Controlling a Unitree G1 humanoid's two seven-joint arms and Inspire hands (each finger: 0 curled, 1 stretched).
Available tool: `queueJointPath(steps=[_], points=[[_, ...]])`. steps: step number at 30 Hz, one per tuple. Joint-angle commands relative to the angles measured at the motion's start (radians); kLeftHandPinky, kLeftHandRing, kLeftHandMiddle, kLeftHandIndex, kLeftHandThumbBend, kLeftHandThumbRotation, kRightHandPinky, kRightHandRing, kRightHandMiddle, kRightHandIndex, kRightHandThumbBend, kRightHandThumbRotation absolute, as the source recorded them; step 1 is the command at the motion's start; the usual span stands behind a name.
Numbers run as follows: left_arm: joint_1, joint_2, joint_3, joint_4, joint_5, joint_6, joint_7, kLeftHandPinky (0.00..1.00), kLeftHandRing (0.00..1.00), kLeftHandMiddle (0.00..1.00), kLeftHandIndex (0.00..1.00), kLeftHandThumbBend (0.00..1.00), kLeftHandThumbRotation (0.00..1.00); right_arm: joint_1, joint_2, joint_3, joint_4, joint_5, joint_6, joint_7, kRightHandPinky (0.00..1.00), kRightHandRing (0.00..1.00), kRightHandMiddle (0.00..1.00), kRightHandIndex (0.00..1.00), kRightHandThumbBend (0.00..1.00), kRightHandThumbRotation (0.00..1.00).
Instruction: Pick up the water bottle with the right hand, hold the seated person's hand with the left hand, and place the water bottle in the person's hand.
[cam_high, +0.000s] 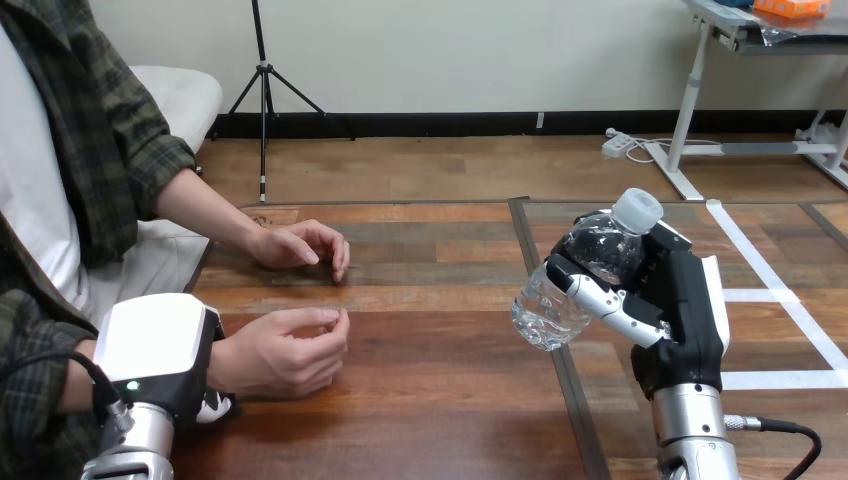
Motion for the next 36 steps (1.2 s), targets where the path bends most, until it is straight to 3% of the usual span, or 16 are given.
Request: queueJointPath(steps=[1,5,22,36], points=[[-0.006,-0.002,-0.01,0.038,-0.019,-0.006,0.03,0.27,0.33,0.4,0.48,0.83,0.0,-0.079,-0.012,-0.013,-0.039,0.013,-0.008,-0.001,0.39,0.44,0.48,0.51,0.68,0.0],[-0.005,0.003,-0.013,0.044,-0.024,-0.029,0.064,0.25,0.31,0.38,0.45,0.84,0.0,-0.08,-0.011,-0.014,-0.04,0.018,-0.003,0.001,0.39,0.44,0.48,0.51,0.68,0.0],[-0.002,0.001,-0.019,0.035,-0.034,-0.043,0.092,0.23,0.3,0.38,0.48,0.85,0.0,-0.078,-0.011,-0.014,-0.054,0.01,0.012,-0.009,0.4,0.44,0.48,0.51,0.69,0.0],[0.005,0.004,-0.016,0.008,-0.055,-0.057,0.072,0.26,0.33,0.41,0.5,0.83,0.0,-0.073,-0.005,-0.014,-0.08,0.016,0.042,-0.014,0.4,0.45,0.48,0.51,0.69,0.0]])
